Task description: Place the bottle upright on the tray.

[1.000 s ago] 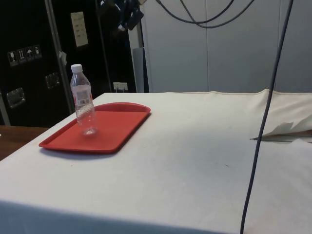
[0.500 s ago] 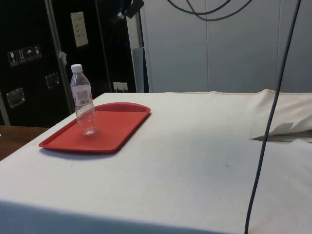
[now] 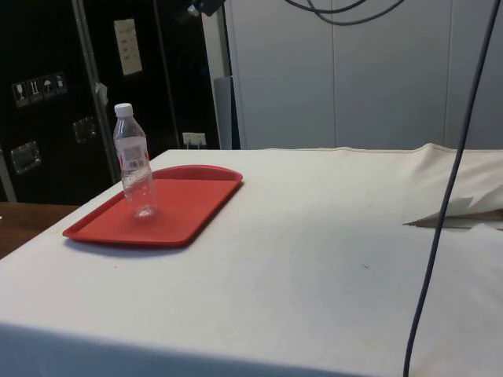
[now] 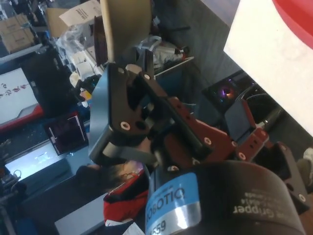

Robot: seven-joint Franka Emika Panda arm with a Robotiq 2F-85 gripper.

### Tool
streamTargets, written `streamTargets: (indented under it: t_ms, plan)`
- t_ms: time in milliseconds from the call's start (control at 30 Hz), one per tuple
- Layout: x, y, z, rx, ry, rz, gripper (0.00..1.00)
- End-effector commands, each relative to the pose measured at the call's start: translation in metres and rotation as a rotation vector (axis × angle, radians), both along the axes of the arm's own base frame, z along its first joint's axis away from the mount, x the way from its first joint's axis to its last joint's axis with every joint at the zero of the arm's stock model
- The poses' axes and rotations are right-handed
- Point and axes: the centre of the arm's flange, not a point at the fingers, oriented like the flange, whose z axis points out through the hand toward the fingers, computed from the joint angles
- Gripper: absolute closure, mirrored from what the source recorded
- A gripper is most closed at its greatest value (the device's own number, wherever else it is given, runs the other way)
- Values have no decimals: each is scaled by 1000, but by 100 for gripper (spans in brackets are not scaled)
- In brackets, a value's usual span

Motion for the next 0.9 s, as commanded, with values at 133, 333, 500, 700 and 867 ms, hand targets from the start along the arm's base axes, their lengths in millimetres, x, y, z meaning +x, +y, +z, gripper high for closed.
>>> streamTargets:
  t_ms: [133, 333, 500, 700, 867]
  plan:
    - [-2, 11, 3, -41, -10, 4, 0]
    - [1, 22, 3, -60, -12, 15, 0]
    - [2, 27, 4, -61, -13, 22, 0]
    - [5, 27, 4, -72, -13, 30, 0]
    - [11, 20, 4, -92, -13, 31, 0]
